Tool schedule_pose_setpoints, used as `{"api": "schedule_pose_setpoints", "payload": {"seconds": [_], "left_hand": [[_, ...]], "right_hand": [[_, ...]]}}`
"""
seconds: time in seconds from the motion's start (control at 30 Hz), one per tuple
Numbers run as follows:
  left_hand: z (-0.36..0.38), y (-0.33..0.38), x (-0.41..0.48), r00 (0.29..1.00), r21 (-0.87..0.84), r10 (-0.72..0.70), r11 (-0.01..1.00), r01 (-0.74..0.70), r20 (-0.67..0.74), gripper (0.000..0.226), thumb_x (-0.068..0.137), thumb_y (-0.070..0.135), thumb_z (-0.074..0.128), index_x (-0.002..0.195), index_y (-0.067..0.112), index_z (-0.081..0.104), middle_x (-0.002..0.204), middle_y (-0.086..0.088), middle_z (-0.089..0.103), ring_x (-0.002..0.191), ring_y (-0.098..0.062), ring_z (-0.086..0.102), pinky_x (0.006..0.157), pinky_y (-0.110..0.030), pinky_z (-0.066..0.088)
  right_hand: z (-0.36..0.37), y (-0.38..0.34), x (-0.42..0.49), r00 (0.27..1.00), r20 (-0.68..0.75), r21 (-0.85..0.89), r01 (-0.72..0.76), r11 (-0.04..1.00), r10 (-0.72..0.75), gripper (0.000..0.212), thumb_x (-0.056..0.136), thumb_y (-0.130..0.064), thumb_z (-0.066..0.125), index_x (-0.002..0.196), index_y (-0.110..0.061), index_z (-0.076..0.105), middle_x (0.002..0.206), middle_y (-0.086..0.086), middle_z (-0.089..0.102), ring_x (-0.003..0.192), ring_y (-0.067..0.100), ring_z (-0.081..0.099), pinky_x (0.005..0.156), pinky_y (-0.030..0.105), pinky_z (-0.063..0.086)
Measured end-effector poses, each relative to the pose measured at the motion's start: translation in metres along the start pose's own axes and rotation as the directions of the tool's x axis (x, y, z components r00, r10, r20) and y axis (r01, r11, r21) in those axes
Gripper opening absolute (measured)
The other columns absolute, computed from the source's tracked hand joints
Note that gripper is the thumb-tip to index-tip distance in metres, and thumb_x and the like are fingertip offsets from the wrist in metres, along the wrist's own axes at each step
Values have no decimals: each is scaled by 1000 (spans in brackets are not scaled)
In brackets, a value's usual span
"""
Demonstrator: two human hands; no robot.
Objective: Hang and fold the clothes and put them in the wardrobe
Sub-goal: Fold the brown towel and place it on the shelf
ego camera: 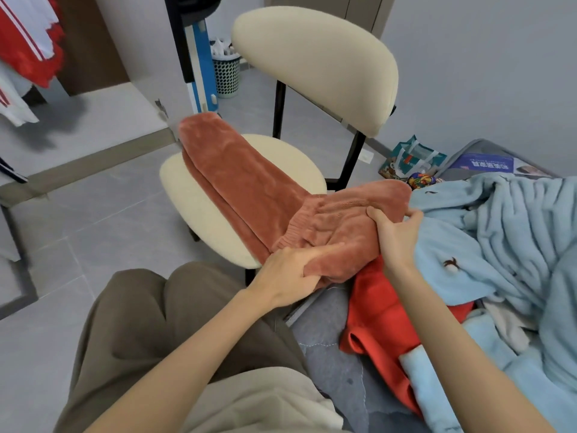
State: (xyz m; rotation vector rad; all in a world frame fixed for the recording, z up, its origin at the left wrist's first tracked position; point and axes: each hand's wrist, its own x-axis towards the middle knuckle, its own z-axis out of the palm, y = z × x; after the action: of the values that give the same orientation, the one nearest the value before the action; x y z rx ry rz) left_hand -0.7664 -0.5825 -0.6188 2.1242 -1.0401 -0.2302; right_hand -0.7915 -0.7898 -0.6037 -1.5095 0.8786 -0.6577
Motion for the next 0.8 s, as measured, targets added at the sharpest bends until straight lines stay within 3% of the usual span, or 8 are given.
{"api": "schedule_pose_setpoints", "payload": {"seconds": [0.13,0.2,0.33,0.4,0.57,0.63,0.7,0.8], "left_hand": [[-20,-13,-3,987,112,-42,992,60,-157,60,79,25,50,135,47,46,114,9,69,100,-21,65,79,-34,52],[-37,-28,-7,969,169,-61,980,103,-240,60,82,20,53,137,45,46,127,13,63,108,-18,62,83,-33,52],[-70,-55,-3,940,210,-137,955,209,-313,69,89,10,48,144,47,30,133,12,54,110,-17,59,83,-39,52],[-82,-68,8,927,184,-205,945,271,-316,71,90,11,47,145,49,25,134,9,54,111,-18,57,86,-39,51],[-97,-110,47,851,-178,-443,896,407,-282,64,90,12,50,144,42,31,119,0,64,93,-18,63,85,-31,50],[-97,-126,61,774,-351,-553,822,448,-308,62,93,16,55,147,32,29,136,-2,54,112,-18,58,97,-35,48],[-93,-139,70,687,-589,-689,661,465,-232,72,94,24,60,152,24,17,149,-3,39,130,-19,45,107,-35,40],[-80,-145,75,579,-811,-813,383,442,-69,98,87,35,69,152,24,-4,144,1,38,124,-15,46,99,-26,36]], "right_hand": [[17,-20,1,984,171,32,-45,998,39,42,81,-27,74,101,-21,37,87,2,57,60,13,66,56,37,57],[36,-27,3,966,257,-40,-30,999,40,36,86,-24,69,96,-22,34,85,3,54,54,24,65,59,46,57],[94,-43,10,951,310,-69,36,997,-12,41,84,-26,70,102,-20,33,93,11,61,55,27,67,51,32,55],[127,-50,17,948,316,-81,62,995,-33,47,82,-26,70,108,-21,31,86,16,67,51,26,68,56,37,59],[186,-47,48,918,397,-257,124,958,-12,37,84,-25,61,107,-27,32,72,8,70,58,24,69,77,47,57],[198,-39,55,889,458,-279,143,950,1,21,87,-19,59,95,-29,42,82,5,71,73,20,70,82,41,55],[197,-28,60,846,532,-344,251,905,-33,19,87,-15,57,94,-31,52,91,-5,68,91,18,66,86,32,50],[178,-4,67,799,592,-515,470,717,-99,39,87,-23,63,125,-20,57,126,1,61,121,23,53,106,37,38]]}}
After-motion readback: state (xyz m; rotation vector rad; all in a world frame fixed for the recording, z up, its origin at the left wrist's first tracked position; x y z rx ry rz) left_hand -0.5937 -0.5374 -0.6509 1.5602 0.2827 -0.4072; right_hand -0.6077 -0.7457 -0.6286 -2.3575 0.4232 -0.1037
